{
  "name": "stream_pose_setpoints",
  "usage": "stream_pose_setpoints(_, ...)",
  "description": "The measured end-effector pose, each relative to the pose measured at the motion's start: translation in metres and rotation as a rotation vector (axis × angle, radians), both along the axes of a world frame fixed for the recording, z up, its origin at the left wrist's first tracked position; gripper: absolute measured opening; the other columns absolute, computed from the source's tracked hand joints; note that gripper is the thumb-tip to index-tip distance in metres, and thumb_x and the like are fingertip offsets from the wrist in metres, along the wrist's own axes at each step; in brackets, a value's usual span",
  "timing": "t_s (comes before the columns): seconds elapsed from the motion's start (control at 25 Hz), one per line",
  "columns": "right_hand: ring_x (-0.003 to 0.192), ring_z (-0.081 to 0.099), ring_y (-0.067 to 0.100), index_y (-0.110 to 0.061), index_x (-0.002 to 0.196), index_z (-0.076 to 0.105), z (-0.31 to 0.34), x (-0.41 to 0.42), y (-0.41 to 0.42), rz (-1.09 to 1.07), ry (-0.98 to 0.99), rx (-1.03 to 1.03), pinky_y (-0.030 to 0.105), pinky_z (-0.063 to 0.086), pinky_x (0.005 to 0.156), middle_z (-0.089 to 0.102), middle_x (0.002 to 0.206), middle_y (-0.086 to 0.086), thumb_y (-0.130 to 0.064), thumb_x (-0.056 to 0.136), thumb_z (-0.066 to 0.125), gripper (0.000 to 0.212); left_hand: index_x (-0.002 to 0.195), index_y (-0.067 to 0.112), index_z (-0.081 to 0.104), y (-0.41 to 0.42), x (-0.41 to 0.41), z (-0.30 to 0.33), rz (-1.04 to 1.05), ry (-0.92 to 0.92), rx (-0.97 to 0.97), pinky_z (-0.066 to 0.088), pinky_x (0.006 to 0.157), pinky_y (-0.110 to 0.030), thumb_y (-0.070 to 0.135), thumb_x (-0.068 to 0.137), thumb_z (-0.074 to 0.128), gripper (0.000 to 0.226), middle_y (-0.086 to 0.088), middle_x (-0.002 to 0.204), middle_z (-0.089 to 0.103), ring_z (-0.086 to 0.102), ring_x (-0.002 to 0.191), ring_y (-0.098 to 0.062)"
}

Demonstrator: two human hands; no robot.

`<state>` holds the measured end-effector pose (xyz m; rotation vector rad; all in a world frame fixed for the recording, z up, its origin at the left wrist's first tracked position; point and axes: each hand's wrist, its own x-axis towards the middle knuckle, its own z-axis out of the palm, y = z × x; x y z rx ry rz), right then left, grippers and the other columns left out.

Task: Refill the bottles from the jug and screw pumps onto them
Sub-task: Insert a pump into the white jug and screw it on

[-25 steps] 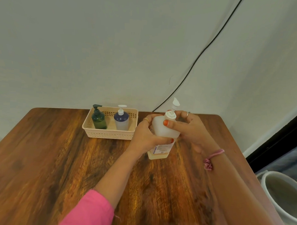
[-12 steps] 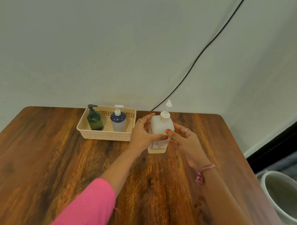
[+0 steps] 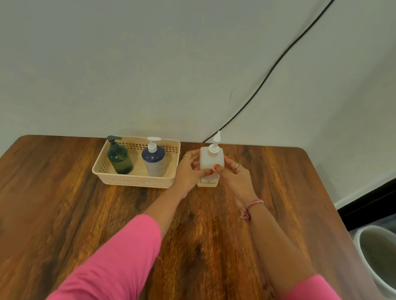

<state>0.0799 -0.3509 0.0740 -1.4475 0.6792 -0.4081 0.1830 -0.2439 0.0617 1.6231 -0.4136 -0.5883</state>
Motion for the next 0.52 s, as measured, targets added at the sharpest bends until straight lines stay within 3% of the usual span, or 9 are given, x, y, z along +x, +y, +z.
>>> stream_pose_setpoints(0.32,0.111,0.061,0.016,-0.014,0.133,0.053,-0.039,0.028,-0.016,-0.011,0.079,0.016,0.035,0.051,0.094,0.064,0.124,0.002,-0.018,0.084,0.071,0.053,0.135,0.015,0.042,-0.017,0.023,-0.034,-0.003,0.012,0.083,0.049,0.091,-0.023,0.002,0.077,0.075,0.068,-0.003,0.132,0.057,0.055,0.119,-0.016)
stream_pose_setpoints(0.52,0.110,0.063,0.016,-0.016,0.132,0.055,-0.049,0.037,-0.022,-0.022,0.087,0.022,0.041,0.051,0.095,0.065,0.122,0.002,-0.019,0.083,0.072,0.052,0.135,0.014,0.042,-0.023,0.030,-0.042,0.000,-0.004,0.097,0.047,0.098,-0.027,0.001,0.076,0.076,0.069,-0.004,0.132,0.056,0.054,0.119,-0.016)
